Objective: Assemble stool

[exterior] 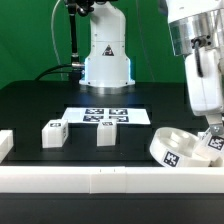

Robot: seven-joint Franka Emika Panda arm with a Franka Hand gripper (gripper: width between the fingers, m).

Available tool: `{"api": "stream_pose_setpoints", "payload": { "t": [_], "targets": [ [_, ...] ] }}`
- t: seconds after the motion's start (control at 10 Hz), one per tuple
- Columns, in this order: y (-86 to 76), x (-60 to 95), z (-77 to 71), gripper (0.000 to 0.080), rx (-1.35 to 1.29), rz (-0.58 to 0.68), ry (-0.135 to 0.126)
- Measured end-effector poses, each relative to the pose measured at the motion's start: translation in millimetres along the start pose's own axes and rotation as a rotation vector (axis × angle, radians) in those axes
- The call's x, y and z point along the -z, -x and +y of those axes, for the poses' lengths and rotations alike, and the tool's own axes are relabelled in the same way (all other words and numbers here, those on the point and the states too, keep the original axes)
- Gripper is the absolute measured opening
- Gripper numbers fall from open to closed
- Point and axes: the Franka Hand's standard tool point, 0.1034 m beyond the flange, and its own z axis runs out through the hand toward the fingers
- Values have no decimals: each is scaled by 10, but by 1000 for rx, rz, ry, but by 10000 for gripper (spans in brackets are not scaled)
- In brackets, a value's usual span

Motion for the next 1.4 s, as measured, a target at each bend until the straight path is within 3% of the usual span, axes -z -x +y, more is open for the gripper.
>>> {"api": "stream_pose_setpoints", "payload": {
  "t": [0.2, 0.3, 0.4, 0.5, 0.6, 0.8, 0.9, 1.3, 1.4],
  "targets": [
    [5, 0, 4, 343, -68, -8, 3],
    [16, -4, 14, 425, -80, -11, 5],
    [27, -8, 23, 558, -84, -14, 6],
    [28, -3, 21, 558, -63, -15, 6],
    [42, 85, -14, 630, -3, -23, -3],
    [25, 354, -31, 644, 85, -43, -25],
    [37, 418, -35, 649, 110, -47, -31],
    [22, 359, -8, 648, 130, -42, -23],
    [-59, 359, 1, 648, 297, -37, 5]
  ]
}}
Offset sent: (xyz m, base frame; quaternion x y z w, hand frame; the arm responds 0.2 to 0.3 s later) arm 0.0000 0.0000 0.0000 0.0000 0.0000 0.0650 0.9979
